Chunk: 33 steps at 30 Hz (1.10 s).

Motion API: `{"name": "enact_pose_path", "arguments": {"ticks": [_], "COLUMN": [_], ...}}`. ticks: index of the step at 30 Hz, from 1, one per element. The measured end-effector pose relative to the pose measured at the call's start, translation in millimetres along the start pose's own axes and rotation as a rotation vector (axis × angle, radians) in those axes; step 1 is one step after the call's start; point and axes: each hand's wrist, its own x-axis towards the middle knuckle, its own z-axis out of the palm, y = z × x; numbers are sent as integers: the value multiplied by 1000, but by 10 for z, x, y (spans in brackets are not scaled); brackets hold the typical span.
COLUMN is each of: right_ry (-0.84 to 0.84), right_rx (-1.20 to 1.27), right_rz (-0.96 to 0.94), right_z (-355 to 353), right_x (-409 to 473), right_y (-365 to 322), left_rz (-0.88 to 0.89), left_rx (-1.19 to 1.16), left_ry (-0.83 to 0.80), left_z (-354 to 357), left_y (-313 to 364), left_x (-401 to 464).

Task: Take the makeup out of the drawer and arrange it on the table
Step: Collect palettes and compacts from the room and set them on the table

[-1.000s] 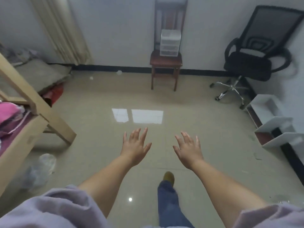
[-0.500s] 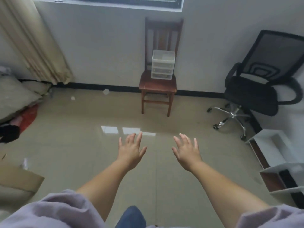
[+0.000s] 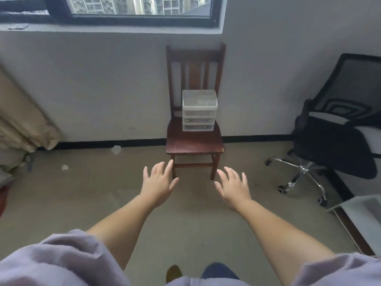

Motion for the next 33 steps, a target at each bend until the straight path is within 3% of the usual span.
{"name": "enact_pose_path", "arguments": {"ticks": [10,15,20,23,26,29,33], "right_ry": [-64,-159,-271,-342,-381,-393,-293], "right_rx": [23,-6,122,335,672,1139,1768], "right_rz": [9,-30,5,97,318,675,1129], "right_z": [75,111,178,514,930,1287,1547], "right_x": [2225,3478,4566,5185,5695,6043,6435], "right_y": [227,493,552,511,459,353,216], "left_rz": [42,-22,50,95,134,211,296], "left_rx": [29,-15,-87,-90,-88,-115,-157], "left_ry": [-42,-59,-96,-72,-53,-38,131], "left_z": [115,188,304,525,822,1096,1319], "left_y": [-202,-183,-110,-117,-143,-187,-217], "left_x": [2274,3605,4649,5324,5870,6141,6221]}}
